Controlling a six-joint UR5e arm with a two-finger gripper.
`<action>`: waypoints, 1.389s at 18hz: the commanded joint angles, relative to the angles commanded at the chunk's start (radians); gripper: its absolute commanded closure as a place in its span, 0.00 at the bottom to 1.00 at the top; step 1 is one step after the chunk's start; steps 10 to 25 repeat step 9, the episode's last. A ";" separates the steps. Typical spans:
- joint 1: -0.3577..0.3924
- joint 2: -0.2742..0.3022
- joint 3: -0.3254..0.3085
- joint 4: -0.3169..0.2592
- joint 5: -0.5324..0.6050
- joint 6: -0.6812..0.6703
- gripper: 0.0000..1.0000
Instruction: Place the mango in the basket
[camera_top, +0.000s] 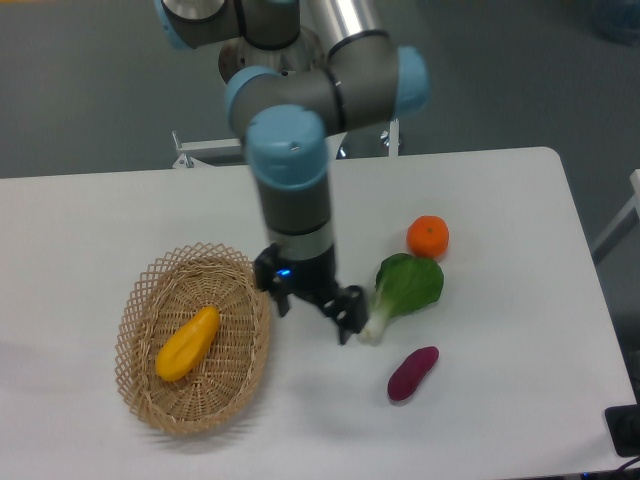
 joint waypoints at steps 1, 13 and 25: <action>0.023 0.002 0.000 -0.020 0.000 0.048 0.00; 0.146 0.020 0.002 -0.069 -0.005 0.241 0.00; 0.146 0.020 0.002 -0.069 -0.005 0.241 0.00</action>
